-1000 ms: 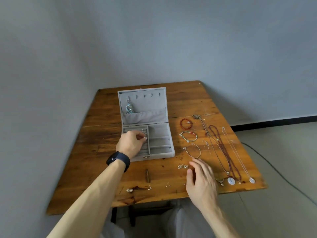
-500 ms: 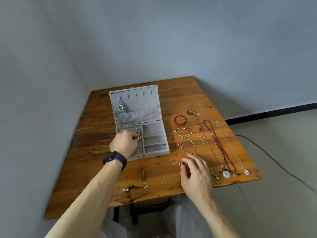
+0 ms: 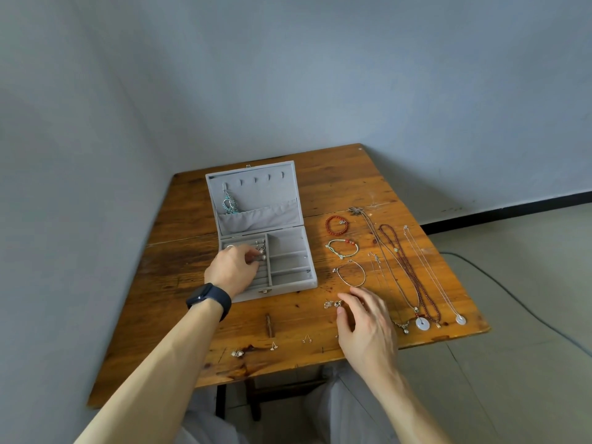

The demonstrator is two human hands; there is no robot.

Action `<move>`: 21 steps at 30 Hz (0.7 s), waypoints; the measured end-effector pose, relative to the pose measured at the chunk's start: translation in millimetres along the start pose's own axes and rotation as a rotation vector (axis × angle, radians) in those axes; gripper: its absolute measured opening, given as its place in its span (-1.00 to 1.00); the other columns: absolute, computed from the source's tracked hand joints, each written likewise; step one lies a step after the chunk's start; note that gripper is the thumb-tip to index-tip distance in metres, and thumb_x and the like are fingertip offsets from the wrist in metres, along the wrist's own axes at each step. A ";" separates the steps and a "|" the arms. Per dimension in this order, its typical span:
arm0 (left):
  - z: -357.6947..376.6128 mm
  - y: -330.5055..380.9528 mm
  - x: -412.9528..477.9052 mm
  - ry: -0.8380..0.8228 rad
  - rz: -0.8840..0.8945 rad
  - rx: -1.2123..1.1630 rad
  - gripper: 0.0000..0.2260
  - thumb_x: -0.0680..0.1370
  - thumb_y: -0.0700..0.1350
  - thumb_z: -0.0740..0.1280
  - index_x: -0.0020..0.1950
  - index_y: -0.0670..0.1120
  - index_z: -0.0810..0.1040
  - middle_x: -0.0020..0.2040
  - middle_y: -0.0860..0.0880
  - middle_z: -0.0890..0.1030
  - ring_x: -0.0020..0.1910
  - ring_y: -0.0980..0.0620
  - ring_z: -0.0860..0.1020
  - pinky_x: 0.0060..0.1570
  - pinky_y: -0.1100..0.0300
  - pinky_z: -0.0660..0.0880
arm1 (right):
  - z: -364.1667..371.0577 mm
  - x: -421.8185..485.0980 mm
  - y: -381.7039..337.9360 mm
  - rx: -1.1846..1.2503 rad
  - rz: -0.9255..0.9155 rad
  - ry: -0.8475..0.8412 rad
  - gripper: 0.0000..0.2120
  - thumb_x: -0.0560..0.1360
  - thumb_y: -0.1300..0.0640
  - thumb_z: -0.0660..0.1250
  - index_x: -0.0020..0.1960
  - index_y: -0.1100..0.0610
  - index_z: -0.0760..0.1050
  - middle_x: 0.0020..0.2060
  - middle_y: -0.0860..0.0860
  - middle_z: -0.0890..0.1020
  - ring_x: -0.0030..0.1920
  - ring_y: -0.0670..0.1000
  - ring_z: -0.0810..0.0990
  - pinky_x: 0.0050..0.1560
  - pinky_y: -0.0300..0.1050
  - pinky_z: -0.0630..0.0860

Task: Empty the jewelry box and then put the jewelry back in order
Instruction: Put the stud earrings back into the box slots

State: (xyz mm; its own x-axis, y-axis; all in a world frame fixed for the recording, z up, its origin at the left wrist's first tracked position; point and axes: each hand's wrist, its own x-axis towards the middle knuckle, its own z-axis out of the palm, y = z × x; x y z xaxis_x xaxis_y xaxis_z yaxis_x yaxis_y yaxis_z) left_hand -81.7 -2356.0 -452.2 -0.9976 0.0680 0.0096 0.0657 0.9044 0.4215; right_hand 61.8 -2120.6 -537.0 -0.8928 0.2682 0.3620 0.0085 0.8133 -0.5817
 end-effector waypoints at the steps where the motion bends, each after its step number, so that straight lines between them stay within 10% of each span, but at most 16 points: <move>1: -1.2 0.0 -0.3 -0.009 0.003 0.000 -0.75 0.58 -0.02 0.35 0.26 0.11 0.57 0.10 0.07 0.64 0.07 0.05 0.58 -0.09 0.15 0.58 | 0.4 -0.2 0.0 -0.001 -0.001 0.001 -0.74 0.49 0.15 0.47 0.18 0.10 0.66 0.20 0.04 0.63 0.27 0.08 0.54 0.15 -0.04 0.58; 21: -0.7 11.8 0.7 0.072 0.092 0.241 -0.73 0.65 -0.03 0.25 0.34 0.14 0.56 0.20 -0.03 0.64 0.11 -0.11 0.61 -0.12 0.01 0.61 | -0.2 -0.7 1.1 0.001 -0.004 -0.011 -0.76 0.51 0.15 0.45 0.18 0.09 0.67 0.21 0.04 0.62 0.27 0.07 0.54 0.14 -0.07 0.57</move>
State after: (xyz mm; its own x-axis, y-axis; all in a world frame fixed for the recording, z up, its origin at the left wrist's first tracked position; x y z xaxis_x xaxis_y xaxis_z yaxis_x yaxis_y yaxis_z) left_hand -81.7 -2345.5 -446.6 -0.9855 0.1325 0.1058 0.1507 0.9705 0.1883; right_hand 62.5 -2119.8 -537.7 -0.8979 0.2594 0.3557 0.0047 0.8135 -0.5815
